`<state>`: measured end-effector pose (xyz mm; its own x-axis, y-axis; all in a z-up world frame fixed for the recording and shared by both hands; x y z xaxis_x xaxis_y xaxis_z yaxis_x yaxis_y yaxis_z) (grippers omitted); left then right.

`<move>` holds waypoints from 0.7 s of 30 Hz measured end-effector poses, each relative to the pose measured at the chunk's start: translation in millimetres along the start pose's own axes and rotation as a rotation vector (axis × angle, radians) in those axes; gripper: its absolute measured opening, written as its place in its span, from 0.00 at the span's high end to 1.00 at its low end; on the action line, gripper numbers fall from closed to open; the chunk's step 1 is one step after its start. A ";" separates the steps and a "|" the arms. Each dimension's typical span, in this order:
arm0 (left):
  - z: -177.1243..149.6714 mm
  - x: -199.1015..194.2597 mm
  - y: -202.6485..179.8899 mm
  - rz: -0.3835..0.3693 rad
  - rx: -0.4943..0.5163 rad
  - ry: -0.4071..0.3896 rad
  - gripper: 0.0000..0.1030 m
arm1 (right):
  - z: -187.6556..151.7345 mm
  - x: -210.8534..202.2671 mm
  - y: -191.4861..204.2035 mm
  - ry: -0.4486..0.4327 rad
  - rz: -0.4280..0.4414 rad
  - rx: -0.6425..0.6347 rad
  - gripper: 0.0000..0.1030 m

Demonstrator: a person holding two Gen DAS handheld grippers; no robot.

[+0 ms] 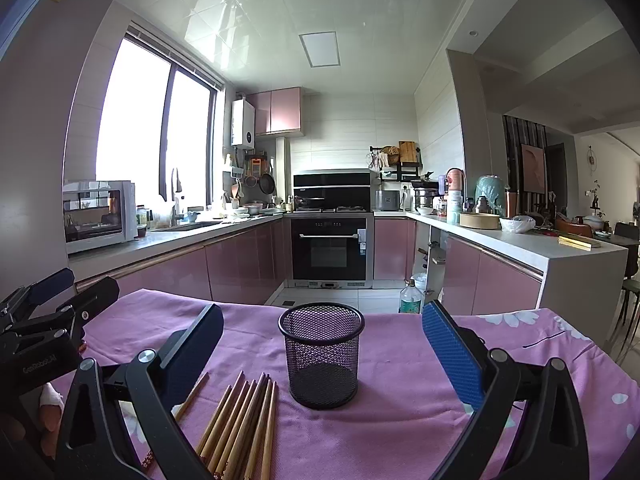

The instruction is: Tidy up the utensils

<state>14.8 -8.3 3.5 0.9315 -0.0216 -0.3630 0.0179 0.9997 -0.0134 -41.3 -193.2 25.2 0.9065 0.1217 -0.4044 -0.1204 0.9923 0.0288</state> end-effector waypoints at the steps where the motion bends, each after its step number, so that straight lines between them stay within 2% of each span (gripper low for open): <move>1: 0.7 -0.4 -0.4 0.000 0.000 0.000 0.06 | -0.9 0.1 -0.2 -0.001 0.000 0.000 0.07; 21: 0.6 4.6 -1.1 0.002 0.002 0.007 0.06 | -9.0 6.6 -0.1 0.005 0.008 0.006 0.07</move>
<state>19.3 -9.5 2.4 0.9292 -0.0194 -0.3691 0.0167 0.9998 -0.0104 -38.9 -192.6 14.3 0.9036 0.1300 -0.4082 -0.1254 0.9914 0.0381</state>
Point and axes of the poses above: each gripper's, at about its wrist camera, not at the fingertips, and x roughly the way its jaws point, y to its left, z to its top, the point moved 2 cm from there along x, roughly the way its jaws point, and after that the axes turned 15 degrees about y, right-handed, at the moved point
